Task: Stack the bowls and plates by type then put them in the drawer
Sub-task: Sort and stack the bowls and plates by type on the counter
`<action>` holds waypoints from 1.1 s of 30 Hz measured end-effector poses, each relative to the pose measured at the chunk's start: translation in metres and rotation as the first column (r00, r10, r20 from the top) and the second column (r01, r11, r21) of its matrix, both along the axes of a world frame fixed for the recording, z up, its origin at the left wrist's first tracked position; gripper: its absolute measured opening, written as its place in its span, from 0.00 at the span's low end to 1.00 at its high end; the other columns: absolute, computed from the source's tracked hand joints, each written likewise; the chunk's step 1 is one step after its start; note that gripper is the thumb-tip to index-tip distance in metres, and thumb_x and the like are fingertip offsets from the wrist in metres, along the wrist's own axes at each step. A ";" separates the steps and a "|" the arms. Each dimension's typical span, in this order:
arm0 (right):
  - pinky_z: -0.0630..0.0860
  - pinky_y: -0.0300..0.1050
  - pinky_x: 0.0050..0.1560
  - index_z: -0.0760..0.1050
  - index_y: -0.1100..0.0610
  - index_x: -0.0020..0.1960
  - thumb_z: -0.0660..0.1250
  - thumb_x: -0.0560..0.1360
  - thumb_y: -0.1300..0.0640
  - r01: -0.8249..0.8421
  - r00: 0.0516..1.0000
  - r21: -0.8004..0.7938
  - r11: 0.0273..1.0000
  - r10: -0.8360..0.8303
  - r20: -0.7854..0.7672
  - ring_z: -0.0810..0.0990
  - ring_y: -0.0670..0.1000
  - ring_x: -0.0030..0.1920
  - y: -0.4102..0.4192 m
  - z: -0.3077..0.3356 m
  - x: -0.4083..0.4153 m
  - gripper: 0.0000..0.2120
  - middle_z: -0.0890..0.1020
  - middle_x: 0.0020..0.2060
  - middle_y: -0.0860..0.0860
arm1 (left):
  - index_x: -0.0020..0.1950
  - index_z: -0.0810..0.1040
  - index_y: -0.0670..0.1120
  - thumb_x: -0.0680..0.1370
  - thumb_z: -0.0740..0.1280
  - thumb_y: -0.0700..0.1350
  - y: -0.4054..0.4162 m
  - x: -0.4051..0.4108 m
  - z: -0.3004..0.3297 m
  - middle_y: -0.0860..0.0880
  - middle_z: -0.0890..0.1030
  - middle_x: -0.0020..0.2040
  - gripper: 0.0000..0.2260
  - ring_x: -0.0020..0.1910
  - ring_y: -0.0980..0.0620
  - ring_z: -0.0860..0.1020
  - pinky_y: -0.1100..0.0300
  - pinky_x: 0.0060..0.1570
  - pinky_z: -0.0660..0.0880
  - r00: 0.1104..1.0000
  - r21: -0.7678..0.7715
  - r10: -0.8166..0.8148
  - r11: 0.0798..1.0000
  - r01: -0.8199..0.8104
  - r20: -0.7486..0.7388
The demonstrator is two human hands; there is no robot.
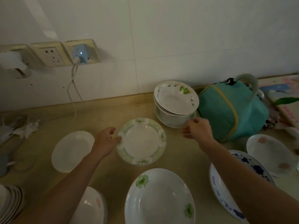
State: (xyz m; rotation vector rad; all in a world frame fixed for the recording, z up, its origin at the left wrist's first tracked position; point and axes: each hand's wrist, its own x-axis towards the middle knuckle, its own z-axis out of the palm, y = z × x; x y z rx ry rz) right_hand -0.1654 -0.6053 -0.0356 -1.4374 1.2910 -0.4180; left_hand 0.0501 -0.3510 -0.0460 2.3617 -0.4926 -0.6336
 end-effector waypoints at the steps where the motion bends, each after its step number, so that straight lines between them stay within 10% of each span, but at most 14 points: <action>1: 0.85 0.53 0.41 0.79 0.63 0.54 0.60 0.82 0.60 0.031 1.000 -0.057 0.998 -0.031 -0.005 0.85 0.57 0.39 -0.013 0.006 -0.004 0.10 0.84 0.42 0.59 | 0.71 0.74 0.41 0.77 0.73 0.45 -0.009 -0.001 0.008 0.42 0.78 0.66 0.24 0.59 0.44 0.79 0.50 0.59 0.75 0.995 -0.005 -0.001 1.000 0.001 0.103; 8: 0.84 0.57 0.53 0.71 0.60 0.73 0.64 0.81 0.56 -0.018 0.998 -0.211 0.977 0.004 -0.068 0.81 0.50 0.42 -0.073 0.018 0.001 0.21 0.79 0.57 0.54 | 0.67 0.78 0.43 0.78 0.71 0.51 -0.113 -0.024 0.050 0.47 0.81 0.61 0.20 0.54 0.50 0.81 0.51 0.59 0.78 0.992 -0.275 -0.031 0.959 0.065 0.124; 13: 0.85 0.56 0.47 0.77 0.56 0.54 0.66 0.81 0.57 -0.102 0.994 -0.203 0.974 0.090 -0.068 0.82 0.50 0.40 -0.094 0.011 0.014 0.04 0.80 0.42 0.48 | 0.69 0.76 0.43 0.80 0.68 0.52 -0.171 -0.040 0.048 0.45 0.80 0.64 0.21 0.58 0.44 0.80 0.44 0.59 0.78 0.999 -0.260 0.005 0.966 0.008 0.051; 33: 0.83 0.57 0.43 0.79 0.66 0.42 0.62 0.77 0.64 -0.185 0.981 -0.147 0.972 0.173 -0.092 0.81 0.58 0.36 -0.144 0.024 0.032 0.10 0.83 0.38 0.63 | 0.50 0.85 0.42 0.79 0.64 0.41 -0.226 -0.039 0.053 0.47 0.83 0.43 0.09 0.42 0.50 0.80 0.56 0.43 0.77 0.976 -0.311 0.218 0.929 -0.203 0.015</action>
